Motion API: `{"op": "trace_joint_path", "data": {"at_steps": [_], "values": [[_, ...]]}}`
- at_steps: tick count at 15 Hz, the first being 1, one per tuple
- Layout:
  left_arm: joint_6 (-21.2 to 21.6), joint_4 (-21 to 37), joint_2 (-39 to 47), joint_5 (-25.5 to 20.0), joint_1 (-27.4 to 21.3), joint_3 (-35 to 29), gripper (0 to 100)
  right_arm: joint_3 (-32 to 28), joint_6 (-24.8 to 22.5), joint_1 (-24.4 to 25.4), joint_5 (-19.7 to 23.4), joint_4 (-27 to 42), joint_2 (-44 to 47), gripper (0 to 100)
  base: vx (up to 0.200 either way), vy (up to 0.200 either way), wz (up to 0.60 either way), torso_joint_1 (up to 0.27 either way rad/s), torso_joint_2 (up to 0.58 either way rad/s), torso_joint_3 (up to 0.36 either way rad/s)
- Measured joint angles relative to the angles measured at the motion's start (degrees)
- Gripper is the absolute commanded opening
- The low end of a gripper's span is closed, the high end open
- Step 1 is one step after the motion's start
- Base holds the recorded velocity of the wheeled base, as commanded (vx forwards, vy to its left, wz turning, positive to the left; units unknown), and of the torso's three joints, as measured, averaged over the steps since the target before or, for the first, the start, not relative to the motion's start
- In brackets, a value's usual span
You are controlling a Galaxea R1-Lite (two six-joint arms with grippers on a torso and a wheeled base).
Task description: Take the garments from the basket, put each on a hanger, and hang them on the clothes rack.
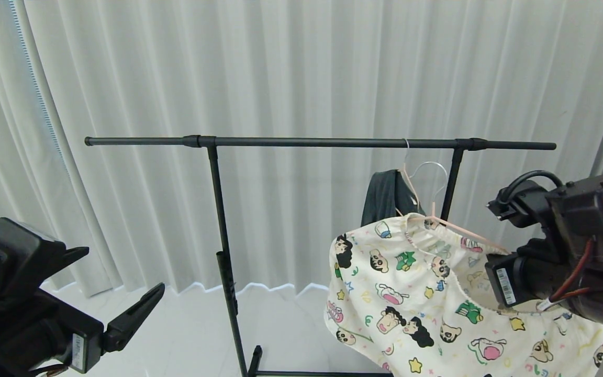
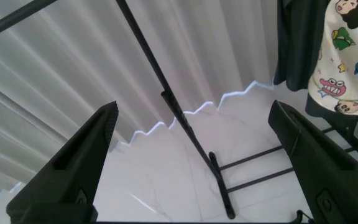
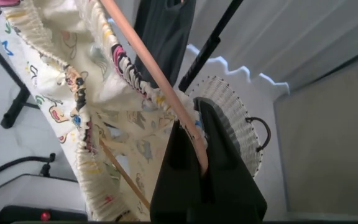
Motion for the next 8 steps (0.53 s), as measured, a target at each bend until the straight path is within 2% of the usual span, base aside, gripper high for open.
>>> {"op": "trace_joint_path", "data": {"at_steps": [4,8], "values": [[-0.1,0.0,0.1,0.0,0.0,0.0,100,-5.4,7.1,1.0,-6.0,-0.1,5.9,0,0.000,0.000,0.00,0.000,0.00,0.000],[-0.3,0.0,0.1,0.0,0.0,-0.2,100,-10.4,7.9,1.0,-9.4,-0.7,10.6,0,0.000,0.000,0.00,0.000,0.00,0.000]]}}
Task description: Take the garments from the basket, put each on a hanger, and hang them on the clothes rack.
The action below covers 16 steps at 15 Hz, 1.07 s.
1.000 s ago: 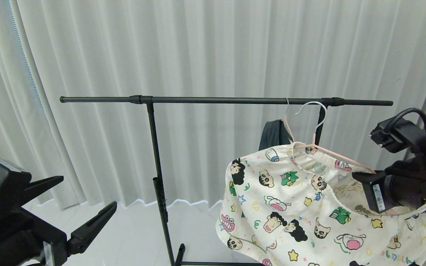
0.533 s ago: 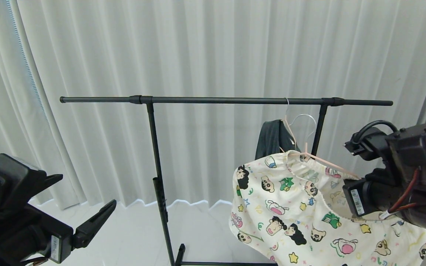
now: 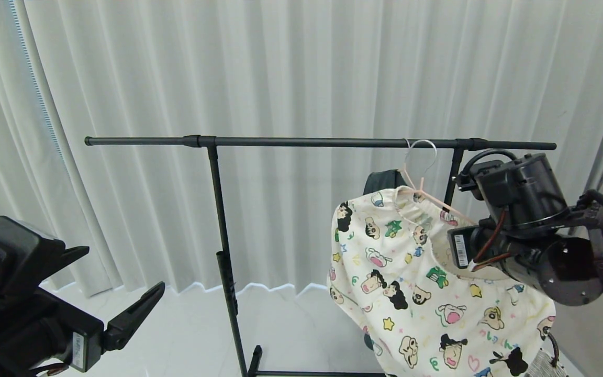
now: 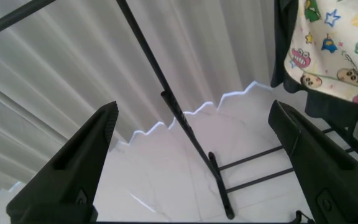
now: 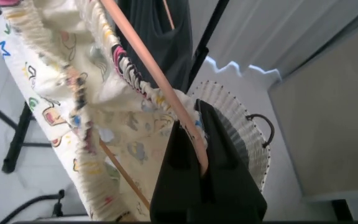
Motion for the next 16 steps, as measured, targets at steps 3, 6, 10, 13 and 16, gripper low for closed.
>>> {"op": "trace_joint_path", "data": {"at_steps": [3,6,10,13,16], "values": [[0.0,0.0,-0.1,0.0,0.0,0.1,100,-1.7,-0.2,-0.1,-1.4,-5.8,2.4,0,0.133,0.000,0.00,0.002,0.00,-0.002],[0.0,0.0,-0.5,0.0,0.0,0.4,100,-1.9,-0.3,-0.1,-2.1,-6.2,3.3,0,0.200,0.000,0.00,-0.002,0.00,0.002],[0.2,0.1,-0.9,0.0,0.0,0.7,100,-2.0,-0.4,-0.6,-2.3,-6.2,3.7,0,0.200,0.000,0.00,0.010,0.00,0.002],[0.3,0.0,-1.2,0.0,0.0,0.9,100,-1.9,-0.5,-0.6,-2.6,-6.2,3.8,0,0.200,0.000,0.00,0.002,0.00,0.002],[0.3,0.0,-1.5,-0.1,-0.1,1.2,100,-1.8,-0.5,-0.7,-2.6,-6.1,3.8,0,0.200,0.000,0.00,0.001,0.00,-0.001]]}}
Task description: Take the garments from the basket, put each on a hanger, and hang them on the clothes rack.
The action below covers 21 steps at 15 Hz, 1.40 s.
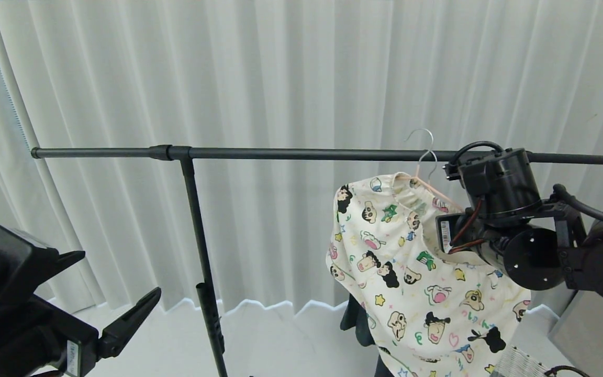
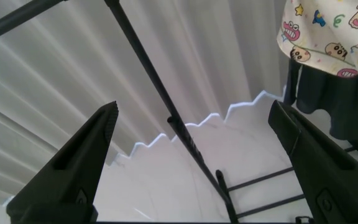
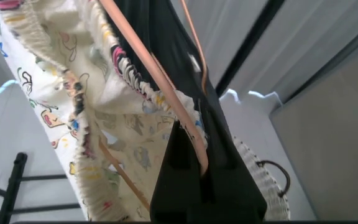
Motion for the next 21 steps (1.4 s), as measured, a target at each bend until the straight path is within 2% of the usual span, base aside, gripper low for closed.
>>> {"op": "trace_joint_path", "data": {"at_steps": [3,8,12,21], "values": [[0.0,0.0,-0.3,0.0,0.0,0.4,100,0.0,-0.2,0.0,0.0,0.0,0.0,0,0.200,0.000,0.00,0.001,0.00,0.002],[0.0,0.0,-1.5,-0.1,-0.2,2.1,100,-0.4,-1.9,-0.8,-0.1,-0.5,1.4,0,0.000,0.000,0.00,0.000,0.00,0.000],[0.0,0.0,-2.4,-0.1,-0.3,2.5,100,-1.5,-4.4,-1.2,-0.1,-4.0,4.4,0,0.000,0.000,0.00,0.000,0.00,0.000],[-0.1,0.0,-3.1,-0.2,-0.4,2.5,100,-5.5,-5.1,-1.2,-1.5,-4.4,12.2,0,0.000,0.000,0.00,0.000,0.00,0.000]]}}
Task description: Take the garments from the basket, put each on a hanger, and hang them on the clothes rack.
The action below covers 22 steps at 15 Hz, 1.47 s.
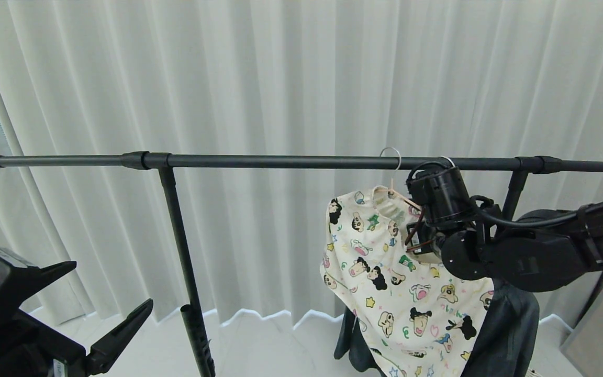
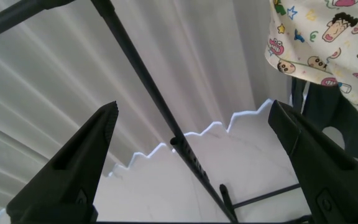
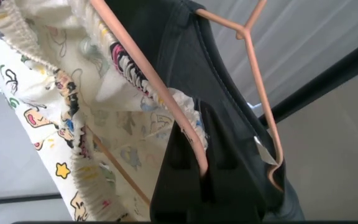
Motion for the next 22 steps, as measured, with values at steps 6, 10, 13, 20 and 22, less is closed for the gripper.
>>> {"op": "trace_joint_path", "data": {"at_steps": [6,10,13,20,22], "values": [[0.1,0.0,-0.7,0.0,-0.1,0.0,100,-0.3,-0.6,0.2,-0.8,0.0,0.6,100,0.000,0.000,0.00,0.000,0.00,0.000],[0.1,0.0,-1.3,0.0,0.0,0.0,100,-0.3,-0.3,0.5,-1.0,0.0,-0.4,100,0.000,0.000,0.00,0.000,0.00,0.000],[0.1,0.0,-1.4,0.1,0.1,0.0,100,-0.1,-0.1,1.4,-0.6,0.0,-3.3,100,0.000,0.000,0.00,0.000,0.00,0.000],[0.1,0.0,-1.3,0.3,4.8,0.2,100,2.2,-0.1,3.9,4.1,0.0,-15.2,100,0.000,0.000,0.00,0.000,0.00,0.000],[0.0,0.0,-1.6,0.7,6.0,1.0,100,5.2,-0.3,3.9,4.9,0.1,-19.2,100,0.000,0.000,0.00,0.000,0.00,0.000]]}}
